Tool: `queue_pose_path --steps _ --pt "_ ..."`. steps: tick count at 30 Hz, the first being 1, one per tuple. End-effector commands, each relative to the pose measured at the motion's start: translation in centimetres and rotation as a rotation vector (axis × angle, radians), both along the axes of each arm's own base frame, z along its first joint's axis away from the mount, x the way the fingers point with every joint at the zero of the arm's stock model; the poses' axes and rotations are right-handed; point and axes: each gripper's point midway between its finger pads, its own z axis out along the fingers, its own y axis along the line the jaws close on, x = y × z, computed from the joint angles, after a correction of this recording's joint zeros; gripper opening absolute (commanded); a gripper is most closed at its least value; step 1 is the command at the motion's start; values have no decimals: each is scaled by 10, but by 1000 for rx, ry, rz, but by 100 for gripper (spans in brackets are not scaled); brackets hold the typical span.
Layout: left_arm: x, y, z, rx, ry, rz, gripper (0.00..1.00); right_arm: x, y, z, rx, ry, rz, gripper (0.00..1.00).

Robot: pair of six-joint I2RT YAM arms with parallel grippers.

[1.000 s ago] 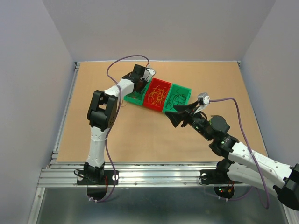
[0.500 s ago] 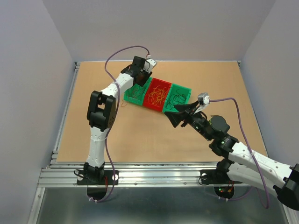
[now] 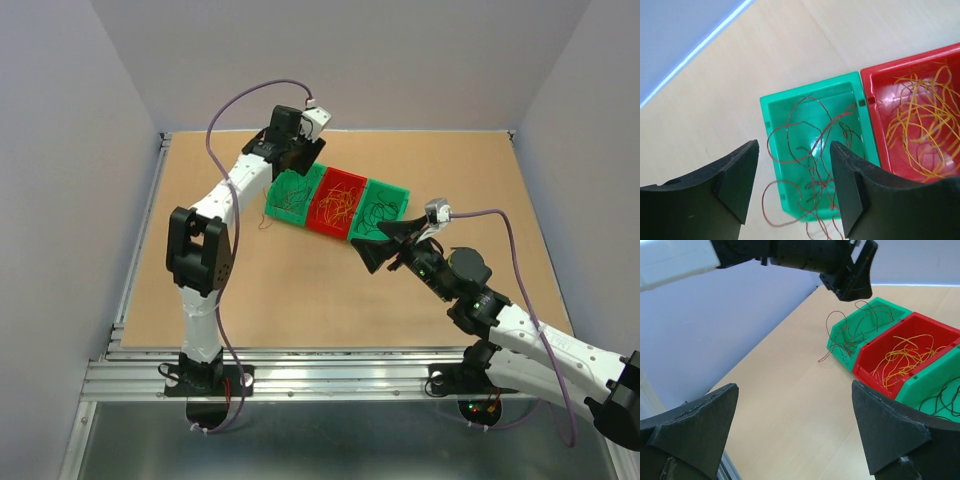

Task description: Untangle the cables

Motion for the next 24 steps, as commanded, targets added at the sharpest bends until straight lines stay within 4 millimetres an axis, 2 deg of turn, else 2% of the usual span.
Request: queue_pose_path --steps 1,2,3,4,5,6,7,8,9,10,11,12,13,14,15,17,19,24 --pt "-28 10 59 -81 -83 -13 74 0 0 2 9 -5 -13 100" --pt "-32 11 65 -111 -103 -31 76 1 -1 3 1 -12 -17 100" --pt "-51 17 67 -132 -106 -41 78 6 -5 -1 -11 5 -55 100" --pt "-60 21 69 -158 -118 -47 86 11 -10 -4 -13 24 -95 100" --pt "-65 20 83 -211 -175 -75 89 15 -14 -1 -8 36 -126 100" --pt "-72 29 87 -237 -200 -72 94 17 -17 -6 -23 50 -149 100" --pt "-96 40 86 -267 -208 -69 99 22 -26 -5 -18 53 -198 100" --pt "-102 43 98 -302 -265 -87 99 22 -28 -7 -13 60 -211 100" --pt "-111 51 100 -316 -288 -76 99 21 -30 -6 -8 57 -212 100" --pt "-133 69 98 -329 -316 -47 99 20 -31 -4 -3 48 -208 100" --pt "-139 78 107 -359 -371 -17 99 18 -33 0 8 40 -206 100" --pt "-158 89 128 -387 -454 -2 99 16 -34 1 14 34 -206 100" --pt "-170 99 98 -383 -429 35 99 17 -36 1 20 34 -218 100" --pt "-176 110 102 -401 -483 85 99 16 -39 2 27 32 -227 100" --pt "-196 118 91 -412 -509 104 99 16 -41 3 35 35 -233 100" --pt "-211 124 89 -433 -572 105 99 18 -47 3 50 39 -262 100" --pt "-231 129 72 -438 -614 93 99 18 -49 2 51 40 -273 100" --pt "-248 132 72 -444 -697 66 99 22 -50 -2 33 44 -293 100"
